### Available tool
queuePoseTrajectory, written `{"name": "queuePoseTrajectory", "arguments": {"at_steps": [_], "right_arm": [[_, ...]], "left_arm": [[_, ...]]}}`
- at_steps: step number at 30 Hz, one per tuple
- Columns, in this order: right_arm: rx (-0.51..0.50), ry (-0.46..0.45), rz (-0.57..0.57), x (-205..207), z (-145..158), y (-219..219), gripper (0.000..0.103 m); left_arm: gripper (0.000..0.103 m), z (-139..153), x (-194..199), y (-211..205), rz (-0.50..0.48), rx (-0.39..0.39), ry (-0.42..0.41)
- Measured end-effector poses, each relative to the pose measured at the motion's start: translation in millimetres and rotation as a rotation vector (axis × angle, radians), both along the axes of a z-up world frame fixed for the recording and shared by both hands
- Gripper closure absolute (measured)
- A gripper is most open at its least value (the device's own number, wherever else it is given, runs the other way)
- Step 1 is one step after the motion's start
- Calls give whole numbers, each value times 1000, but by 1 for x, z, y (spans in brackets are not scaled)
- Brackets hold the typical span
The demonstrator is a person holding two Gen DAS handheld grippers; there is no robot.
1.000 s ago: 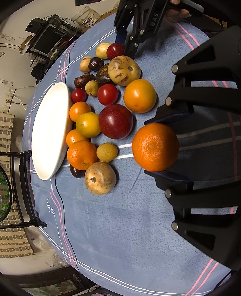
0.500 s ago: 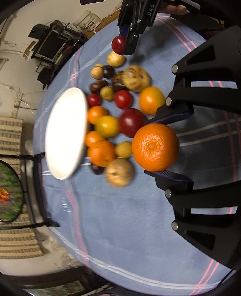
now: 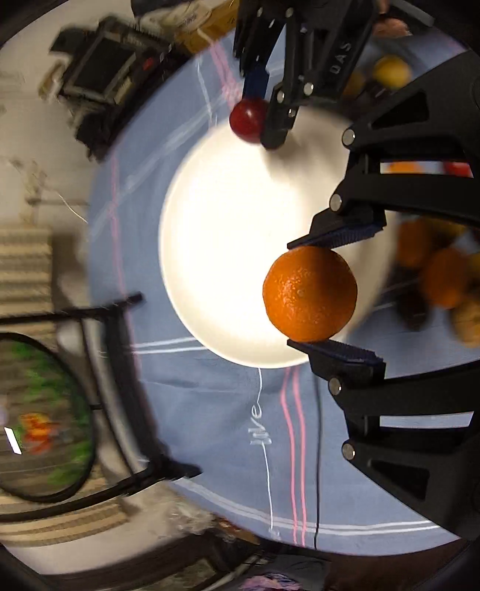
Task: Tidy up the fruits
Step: 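Carry the orange to the plate with the left tool while the right tool places a red plum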
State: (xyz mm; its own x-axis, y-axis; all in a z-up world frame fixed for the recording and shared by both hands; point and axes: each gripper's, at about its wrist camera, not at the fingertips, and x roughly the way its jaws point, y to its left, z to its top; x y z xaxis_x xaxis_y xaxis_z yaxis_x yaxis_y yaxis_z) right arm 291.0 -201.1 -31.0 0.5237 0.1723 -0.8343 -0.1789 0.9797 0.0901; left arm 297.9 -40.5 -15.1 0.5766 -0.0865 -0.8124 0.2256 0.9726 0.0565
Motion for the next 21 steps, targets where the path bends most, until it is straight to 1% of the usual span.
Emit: {"name": "queuePoseTrajectory", "arguments": {"at_steps": [1,4,6,9,10,11,12,13,15,17,19,21], "right_arm": [[-13,16,-12,14,-7,1,65],[-14,33,-8,36,-21,7,65],[-50,26,-3,46,-27,13,65],[-35,19,-3,51,-31,15,64],[-45,32,-9,53,-32,16,60],[-65,27,-27,52,-31,16,48],[-83,5,-50,49,-28,14,43],[-68,-27,-53,43,-23,10,42],[-21,-44,-39,34,-15,4,42],[21,-40,-60,20,-5,-9,42],[75,-32,-78,3,4,-21,42],[128,-39,-85,-20,13,-33,42]], "left_arm": [[57,-9,17,1,22,0,31],[57,-27,43,1,41,-17,88],[57,-35,54,-2,42,-9,95],[55,-41,64,-5,35,-46,106],[45,-41,66,-5,37,-56,119],[40,-39,65,-4,47,-64,112],[30,-33,64,0,77,-58,75],[23,-28,60,2,78,-67,52],[22,-15,52,8,69,-84,19],[19,-6,44,16,67,-96,11],[15,4,28,25,67,-116,0],[14,9,6,34,58,-125,-4]]}}
